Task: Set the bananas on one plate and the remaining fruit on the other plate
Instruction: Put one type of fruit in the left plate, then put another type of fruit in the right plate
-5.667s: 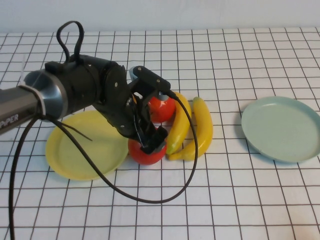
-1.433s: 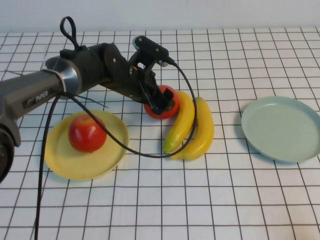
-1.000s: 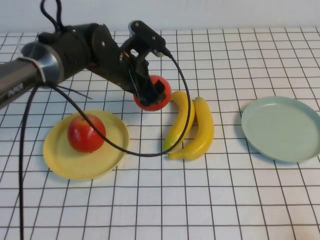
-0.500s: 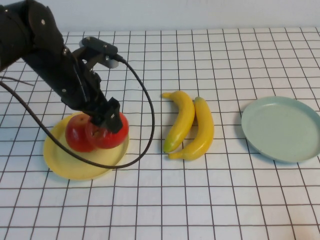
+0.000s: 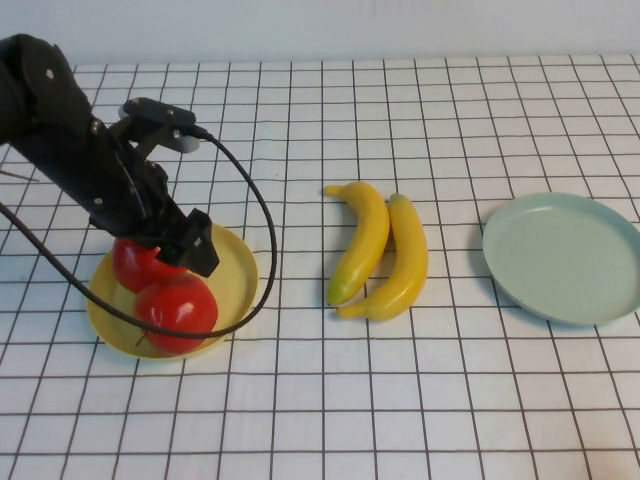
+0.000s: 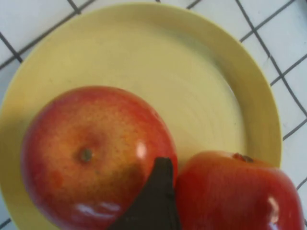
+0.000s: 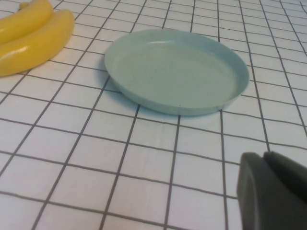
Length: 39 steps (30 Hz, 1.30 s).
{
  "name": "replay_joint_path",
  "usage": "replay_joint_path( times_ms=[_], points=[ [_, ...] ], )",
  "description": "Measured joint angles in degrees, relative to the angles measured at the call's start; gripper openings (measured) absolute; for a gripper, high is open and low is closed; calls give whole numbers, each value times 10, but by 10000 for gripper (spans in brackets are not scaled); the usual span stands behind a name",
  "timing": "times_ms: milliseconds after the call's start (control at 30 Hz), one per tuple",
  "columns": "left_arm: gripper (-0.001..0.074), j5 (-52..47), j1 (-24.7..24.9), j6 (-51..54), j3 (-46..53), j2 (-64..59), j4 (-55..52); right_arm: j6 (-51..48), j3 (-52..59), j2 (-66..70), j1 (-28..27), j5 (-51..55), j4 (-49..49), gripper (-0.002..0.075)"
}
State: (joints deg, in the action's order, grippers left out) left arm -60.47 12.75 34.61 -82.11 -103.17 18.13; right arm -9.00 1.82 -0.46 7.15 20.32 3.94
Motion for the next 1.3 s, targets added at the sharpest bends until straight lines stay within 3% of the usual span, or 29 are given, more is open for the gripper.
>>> replay_joint_path(
  times_ms=[200, 267, 367, 400, 467, 567, 767, 867, 967, 1167, 1300],
  points=[
    [666, 40, 0, -5, 0, 55, 1, 0, 0, 0, 0, 0, 0, -15],
    [625, 47, 0, -5, 0, 80, 0, 0, 0, 0, 0, 0, 0, -15],
    [445, 54, 0, 4, 14, 122, 10, 0, 0, 0, 0, 0, 0, -15],
    [315, 57, 0, 18, 26, 140, 27, 0, 0, 0, 0, 0, 0, -15],
    [148, 66, 0, 43, 59, 178, 60, 0, 0, 0, 0, 0, 0, -15],
    [43, 76, 0, 71, 118, 242, 100, 0, 0, 0, 0, 0, 0, -15],
    [7, 83, 0, 89, 243, 405, 143, 0, 0, 0, 0, 0, 0, -15],
    [4, 120, 0, 47, 303, 512, 140, 0, 0, 0, 0, 0, 0, -15],
    [1, 165, 0, -13, 350, 613, 101, 0, 0, 0, 0, 0, 0, -15],
    [-1, 204, 0, -36, 422, 798, 42, 0, 0, 0, 0, 0, 0, -15],
    [-2, 205, 0, -138, 472, 900, -40, 0, 0, 0, 0, 0, 0, -15]
  ],
)
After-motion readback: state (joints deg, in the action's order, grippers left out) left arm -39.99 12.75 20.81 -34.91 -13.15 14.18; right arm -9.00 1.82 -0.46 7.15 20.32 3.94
